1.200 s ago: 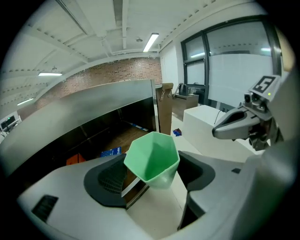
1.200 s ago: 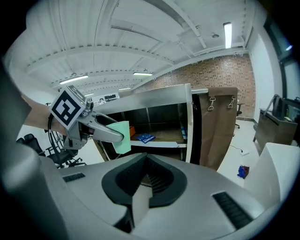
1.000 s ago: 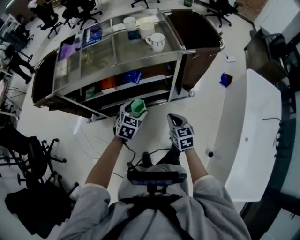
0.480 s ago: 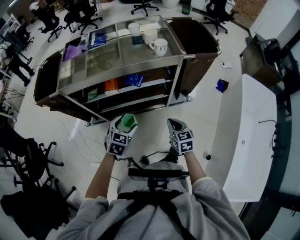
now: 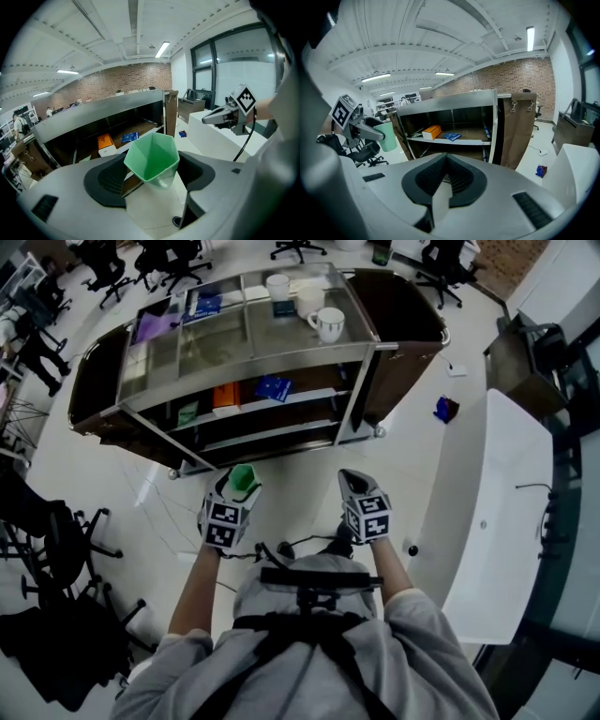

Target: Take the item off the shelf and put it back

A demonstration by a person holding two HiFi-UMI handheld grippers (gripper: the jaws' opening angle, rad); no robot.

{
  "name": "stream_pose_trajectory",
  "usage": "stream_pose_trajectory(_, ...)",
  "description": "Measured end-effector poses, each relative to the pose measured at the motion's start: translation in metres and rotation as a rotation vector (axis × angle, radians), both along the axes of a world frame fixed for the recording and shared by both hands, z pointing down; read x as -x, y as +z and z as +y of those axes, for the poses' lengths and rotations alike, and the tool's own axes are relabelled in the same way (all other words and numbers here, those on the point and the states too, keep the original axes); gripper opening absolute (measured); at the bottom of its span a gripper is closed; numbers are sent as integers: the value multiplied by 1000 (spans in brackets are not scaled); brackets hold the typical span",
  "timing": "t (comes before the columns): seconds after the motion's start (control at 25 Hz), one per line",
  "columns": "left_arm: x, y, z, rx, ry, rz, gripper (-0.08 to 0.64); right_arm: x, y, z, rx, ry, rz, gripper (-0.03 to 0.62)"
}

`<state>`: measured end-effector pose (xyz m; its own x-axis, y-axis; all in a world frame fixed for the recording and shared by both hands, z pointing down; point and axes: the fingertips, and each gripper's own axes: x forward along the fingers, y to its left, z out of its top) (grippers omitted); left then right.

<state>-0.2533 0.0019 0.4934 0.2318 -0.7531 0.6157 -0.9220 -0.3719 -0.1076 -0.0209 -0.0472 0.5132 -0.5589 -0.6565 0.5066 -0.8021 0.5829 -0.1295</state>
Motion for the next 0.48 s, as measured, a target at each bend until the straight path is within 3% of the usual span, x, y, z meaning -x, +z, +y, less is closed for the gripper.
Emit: stream_pose_trajectory(0.48,8,-2,1,-16,-47,4,337,-5,-6,-5,-14,2,4,9)
